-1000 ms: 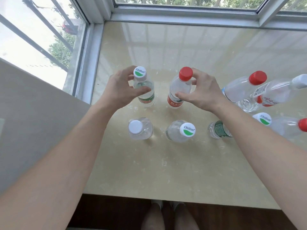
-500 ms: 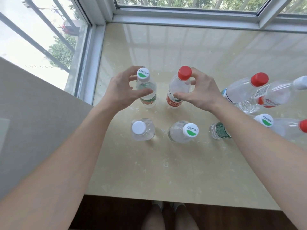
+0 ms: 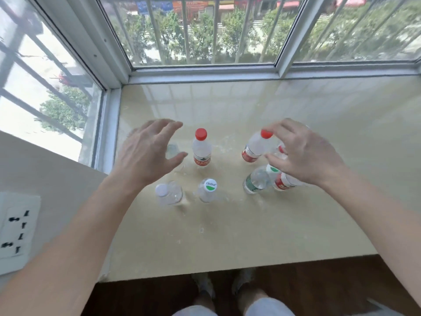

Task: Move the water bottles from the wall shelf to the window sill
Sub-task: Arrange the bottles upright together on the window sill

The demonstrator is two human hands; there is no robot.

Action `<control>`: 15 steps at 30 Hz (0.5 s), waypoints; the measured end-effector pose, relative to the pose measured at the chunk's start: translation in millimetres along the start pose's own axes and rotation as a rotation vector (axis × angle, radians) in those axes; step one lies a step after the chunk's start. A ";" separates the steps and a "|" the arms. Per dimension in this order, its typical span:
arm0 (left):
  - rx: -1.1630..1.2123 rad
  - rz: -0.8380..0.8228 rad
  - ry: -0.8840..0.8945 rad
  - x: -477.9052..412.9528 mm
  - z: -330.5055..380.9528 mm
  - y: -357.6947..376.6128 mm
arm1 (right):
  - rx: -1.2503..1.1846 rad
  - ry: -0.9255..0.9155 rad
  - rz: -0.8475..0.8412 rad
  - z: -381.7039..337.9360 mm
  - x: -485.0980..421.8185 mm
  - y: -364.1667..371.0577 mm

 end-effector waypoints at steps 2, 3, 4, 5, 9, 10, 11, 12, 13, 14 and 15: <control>-0.011 0.005 0.041 -8.6 31.0 -5.3 | 0.075 0.025 0.029 29.3 17.0 -30.5; -0.013 0.010 0.065 -14.2 47.7 -6.2 | 0.101 0.042 0.043 46.4 23.6 -43.1; -0.018 0.012 0.092 -20.6 64.7 -5.7 | 0.116 0.065 0.053 64.2 28.4 -53.6; -0.027 0.007 0.115 -27.7 81.5 -3.2 | 0.121 0.091 0.061 82.2 32.0 -61.9; -0.018 -0.039 0.127 -59.2 136.9 18.3 | 0.073 0.182 0.051 156.2 30.6 -68.9; -0.020 -0.056 0.115 -66.5 147.5 25.7 | 0.047 0.193 0.031 171.5 27.4 -65.1; -0.027 -0.069 0.098 -73.7 156.4 33.3 | 0.019 0.194 0.009 184.8 23.7 -59.8; -0.036 -0.079 0.077 -80.7 163.2 40.5 | -0.008 0.190 -0.015 195.7 19.5 -53.9; -0.042 -0.090 0.053 -86.7 168.3 47.3 | -0.030 0.183 -0.039 205.2 14.8 -47.0; -0.042 -0.101 0.029 -91.7 171.9 53.7 | -0.047 0.179 -0.064 213.1 9.4 -39.6; -0.037 -0.109 0.011 -96.1 174.6 60.4 | -0.060 0.173 -0.087 219.7 3.6 -31.9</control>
Point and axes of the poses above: each hand's wrist, its own x-axis away from the middle knuckle, its own y-axis out of the palm, z = x × y, the point moved 8 cm from there along -x, towards the middle knuckle, and after that the axes turned 8 degrees about -x, right-handed, at the moved point
